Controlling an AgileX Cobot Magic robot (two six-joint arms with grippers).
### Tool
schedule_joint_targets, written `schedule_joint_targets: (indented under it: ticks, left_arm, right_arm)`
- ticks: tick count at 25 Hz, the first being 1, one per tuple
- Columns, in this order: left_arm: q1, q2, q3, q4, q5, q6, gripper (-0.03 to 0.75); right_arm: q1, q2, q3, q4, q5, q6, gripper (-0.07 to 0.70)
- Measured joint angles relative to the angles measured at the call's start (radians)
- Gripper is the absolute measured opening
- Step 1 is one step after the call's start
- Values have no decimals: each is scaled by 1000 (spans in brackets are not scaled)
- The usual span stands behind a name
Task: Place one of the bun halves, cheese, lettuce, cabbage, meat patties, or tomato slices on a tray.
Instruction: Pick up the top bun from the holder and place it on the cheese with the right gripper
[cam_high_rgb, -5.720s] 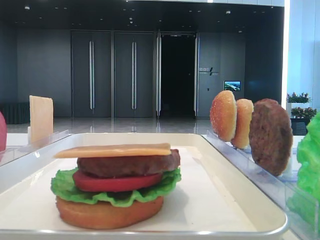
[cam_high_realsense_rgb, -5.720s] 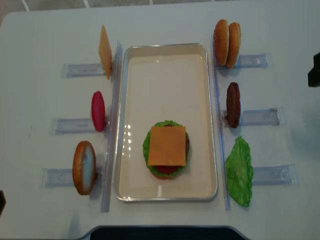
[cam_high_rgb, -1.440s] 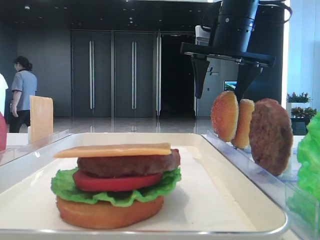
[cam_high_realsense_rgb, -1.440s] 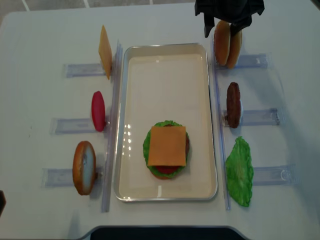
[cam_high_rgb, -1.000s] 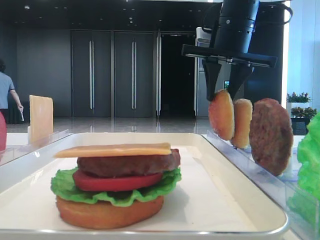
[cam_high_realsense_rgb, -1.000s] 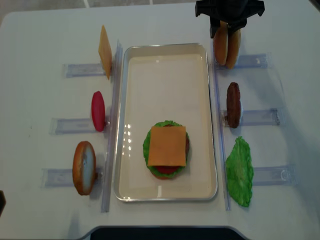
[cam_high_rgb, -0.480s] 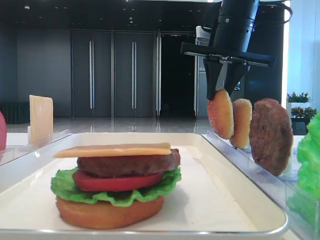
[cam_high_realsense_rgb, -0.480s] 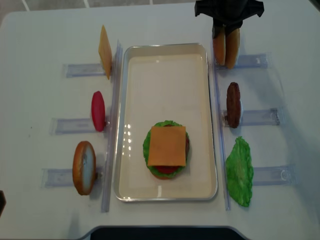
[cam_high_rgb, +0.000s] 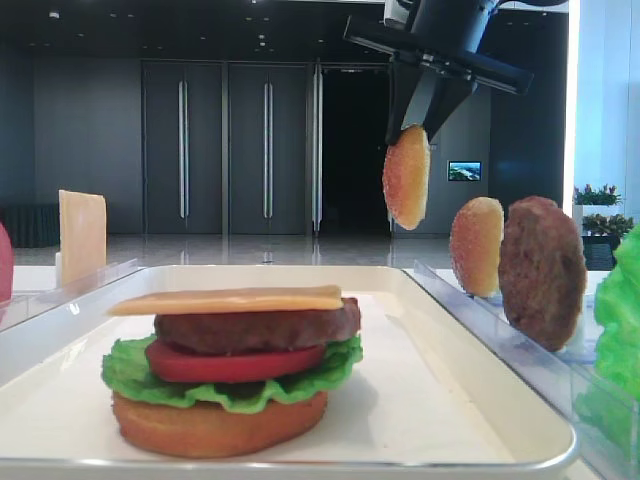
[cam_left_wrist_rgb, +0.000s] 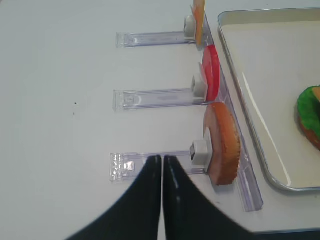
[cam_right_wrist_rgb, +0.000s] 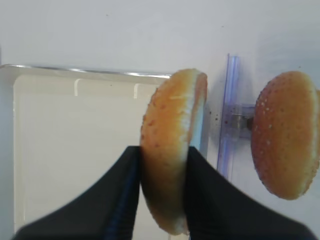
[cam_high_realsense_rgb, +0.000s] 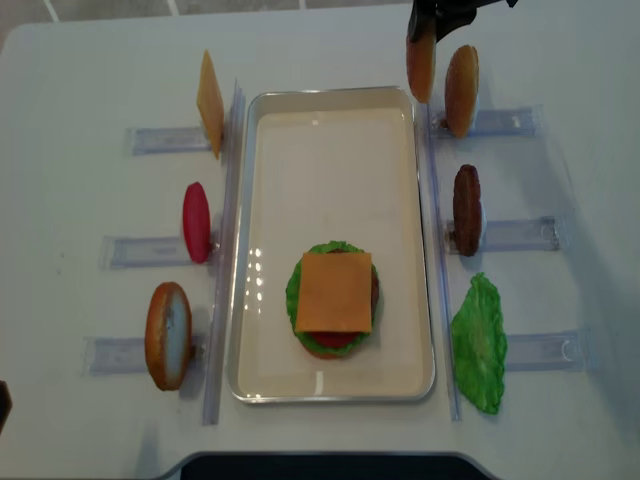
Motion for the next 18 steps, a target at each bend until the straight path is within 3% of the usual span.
schedule_joint_targets:
  ticks: [14,18]
  left_arm:
    - [0,0,0,0,0,1,-1]
    - [0,0,0,0,0,1,-1]
  right_arm:
    - [1,-86,2,51,9,-43,219]
    - [18,-151,85,52,7,-56,219]
